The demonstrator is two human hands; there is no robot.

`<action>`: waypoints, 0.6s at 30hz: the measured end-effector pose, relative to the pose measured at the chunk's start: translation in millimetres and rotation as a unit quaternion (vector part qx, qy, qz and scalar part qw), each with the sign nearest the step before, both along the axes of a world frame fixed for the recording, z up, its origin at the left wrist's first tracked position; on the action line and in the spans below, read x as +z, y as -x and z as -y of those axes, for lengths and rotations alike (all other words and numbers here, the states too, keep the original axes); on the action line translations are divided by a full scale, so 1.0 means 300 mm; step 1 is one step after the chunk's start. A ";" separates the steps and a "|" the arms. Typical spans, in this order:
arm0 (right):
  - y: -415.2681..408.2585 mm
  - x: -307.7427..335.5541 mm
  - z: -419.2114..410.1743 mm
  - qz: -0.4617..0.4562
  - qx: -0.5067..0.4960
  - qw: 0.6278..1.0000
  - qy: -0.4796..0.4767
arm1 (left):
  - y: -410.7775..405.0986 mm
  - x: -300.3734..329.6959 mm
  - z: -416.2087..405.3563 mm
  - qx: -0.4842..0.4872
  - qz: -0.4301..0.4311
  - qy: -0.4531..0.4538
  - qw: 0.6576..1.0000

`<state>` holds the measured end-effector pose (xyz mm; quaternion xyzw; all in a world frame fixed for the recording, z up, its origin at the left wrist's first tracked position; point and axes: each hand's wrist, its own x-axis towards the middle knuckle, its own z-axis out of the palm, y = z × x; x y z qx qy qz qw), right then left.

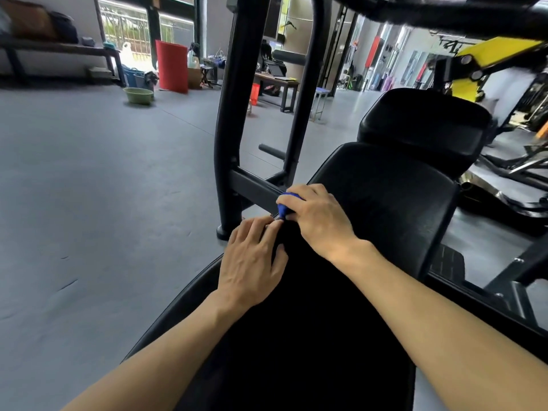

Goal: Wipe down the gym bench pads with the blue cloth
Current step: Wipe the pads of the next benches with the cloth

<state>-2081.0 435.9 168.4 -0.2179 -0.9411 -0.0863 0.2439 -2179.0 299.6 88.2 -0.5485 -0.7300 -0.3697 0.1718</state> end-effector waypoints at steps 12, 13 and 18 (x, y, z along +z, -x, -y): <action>-0.036 0.034 -0.006 -0.011 -0.032 0.999 -0.021 | -0.010 0.008 -0.002 -0.062 -0.081 0.016 0.995; -0.012 0.050 -0.021 0.009 -0.034 0.999 -0.011 | -0.008 0.005 -0.001 -0.063 -0.076 0.016 0.995; -0.270 0.036 -0.020 0.001 -0.006 1.000 -0.030 | -0.014 -0.005 0.000 -0.061 -0.072 -0.002 0.995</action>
